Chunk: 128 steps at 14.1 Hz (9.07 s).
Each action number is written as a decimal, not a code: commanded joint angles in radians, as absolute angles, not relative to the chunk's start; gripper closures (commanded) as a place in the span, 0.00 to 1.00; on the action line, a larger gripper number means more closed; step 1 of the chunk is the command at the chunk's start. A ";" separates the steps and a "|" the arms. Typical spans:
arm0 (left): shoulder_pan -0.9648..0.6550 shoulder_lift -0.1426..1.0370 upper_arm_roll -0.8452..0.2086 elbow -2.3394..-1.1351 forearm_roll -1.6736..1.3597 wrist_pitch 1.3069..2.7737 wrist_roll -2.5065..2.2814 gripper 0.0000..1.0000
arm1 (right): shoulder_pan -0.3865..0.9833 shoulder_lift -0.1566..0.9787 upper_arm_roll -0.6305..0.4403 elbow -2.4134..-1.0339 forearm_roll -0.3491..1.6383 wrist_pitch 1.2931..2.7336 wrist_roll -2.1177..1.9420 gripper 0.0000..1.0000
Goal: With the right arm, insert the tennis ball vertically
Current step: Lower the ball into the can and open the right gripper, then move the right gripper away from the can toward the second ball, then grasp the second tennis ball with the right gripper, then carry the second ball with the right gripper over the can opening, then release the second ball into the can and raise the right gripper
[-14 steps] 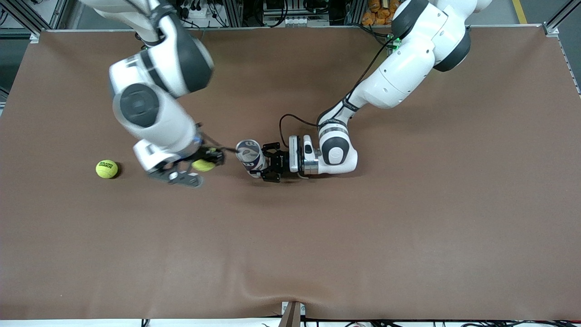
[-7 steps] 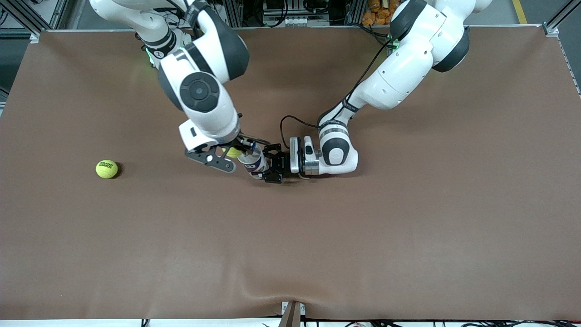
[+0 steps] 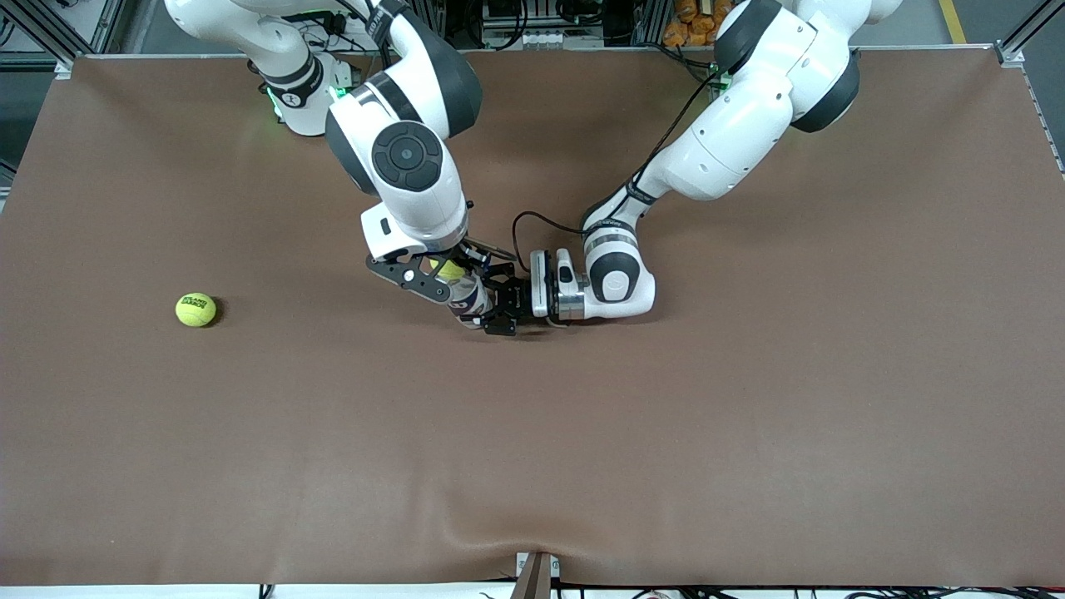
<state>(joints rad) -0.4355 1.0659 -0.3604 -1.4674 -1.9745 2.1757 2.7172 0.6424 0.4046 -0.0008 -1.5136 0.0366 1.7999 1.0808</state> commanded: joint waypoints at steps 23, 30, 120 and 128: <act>-0.445 1.088 -0.359 -1.459 -2.010 2.181 2.796 0.31 | 0.621 0.439 -0.029 -1.514 0.005 1.853 1.160 0.00; -0.437 1.085 -0.359 -1.460 -2.006 2.181 2.796 0.24 | 0.404 0.374 -0.028 -1.546 -0.018 1.746 0.798 0.00; -0.434 1.091 -0.357 -1.482 -2.005 2.180 2.806 0.13 | 0.555 0.460 0.000 -1.493 0.196 1.809 0.954 0.00; -0.397 1.043 -0.357 -1.560 -1.999 2.180 2.790 0.00 | 0.318 0.371 -0.003 -1.506 0.195 1.671 0.582 0.00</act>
